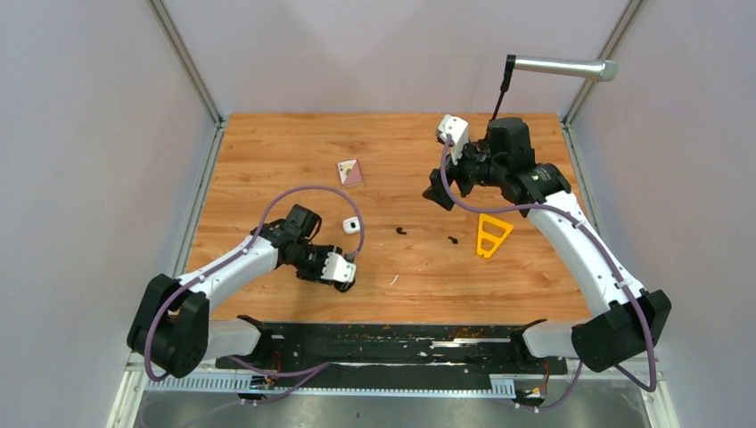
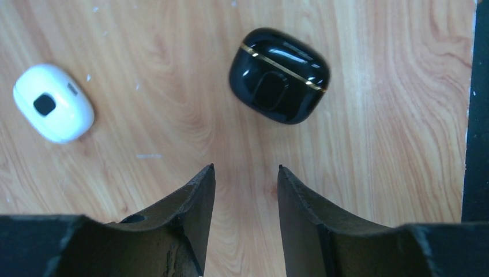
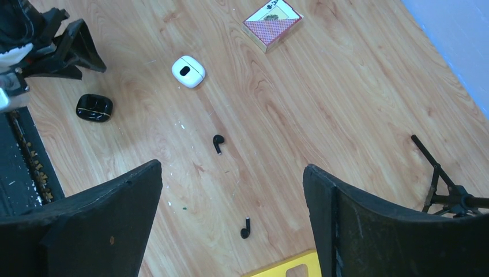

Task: Insert the wireless bluetooth earbuds into the charging case
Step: Pick up the charging case at the center of the board.

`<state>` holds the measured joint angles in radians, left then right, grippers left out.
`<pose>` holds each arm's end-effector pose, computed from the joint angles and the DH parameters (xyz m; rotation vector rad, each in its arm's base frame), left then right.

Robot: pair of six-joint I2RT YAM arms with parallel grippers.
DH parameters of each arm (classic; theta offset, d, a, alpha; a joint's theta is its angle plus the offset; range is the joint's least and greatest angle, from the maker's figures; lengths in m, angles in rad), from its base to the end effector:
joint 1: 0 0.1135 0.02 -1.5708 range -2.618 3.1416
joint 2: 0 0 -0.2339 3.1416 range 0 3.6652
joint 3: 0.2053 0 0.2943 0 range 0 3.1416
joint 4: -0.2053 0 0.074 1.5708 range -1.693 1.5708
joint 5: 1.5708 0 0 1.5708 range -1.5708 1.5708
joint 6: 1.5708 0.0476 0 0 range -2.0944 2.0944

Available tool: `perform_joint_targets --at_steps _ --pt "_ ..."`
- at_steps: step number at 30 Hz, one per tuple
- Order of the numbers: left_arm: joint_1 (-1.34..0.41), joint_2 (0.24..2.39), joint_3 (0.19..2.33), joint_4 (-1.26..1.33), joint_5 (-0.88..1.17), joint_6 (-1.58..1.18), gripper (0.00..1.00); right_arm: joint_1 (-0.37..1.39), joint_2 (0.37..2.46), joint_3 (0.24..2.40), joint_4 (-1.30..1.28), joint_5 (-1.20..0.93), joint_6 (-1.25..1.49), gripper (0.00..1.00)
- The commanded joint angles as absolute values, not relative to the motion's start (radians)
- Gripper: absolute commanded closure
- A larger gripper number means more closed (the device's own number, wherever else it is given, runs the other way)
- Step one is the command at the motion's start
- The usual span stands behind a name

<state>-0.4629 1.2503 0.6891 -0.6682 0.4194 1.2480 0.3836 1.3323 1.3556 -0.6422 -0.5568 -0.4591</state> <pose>0.2253 -0.1341 0.1223 2.0634 1.6641 -0.3462 0.3101 0.1523 0.3411 -1.1486 1.8014 0.5626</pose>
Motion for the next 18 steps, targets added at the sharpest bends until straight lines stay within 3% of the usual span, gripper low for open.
perform_joint_targets --at_steps 1,9,18 --pt "-0.517 1.252 0.657 -0.624 0.463 1.442 0.48 0.372 1.285 1.4 -0.652 -0.554 -0.425 0.08" --pt "-0.627 1.318 0.628 -0.532 0.45 1.481 0.48 0.358 1.272 1.368 -0.629 -0.576 -0.374 0.08" --pt "-0.837 1.473 0.737 -0.347 0.462 1.308 0.48 0.353 1.272 1.346 -0.642 -0.608 -0.346 0.08"
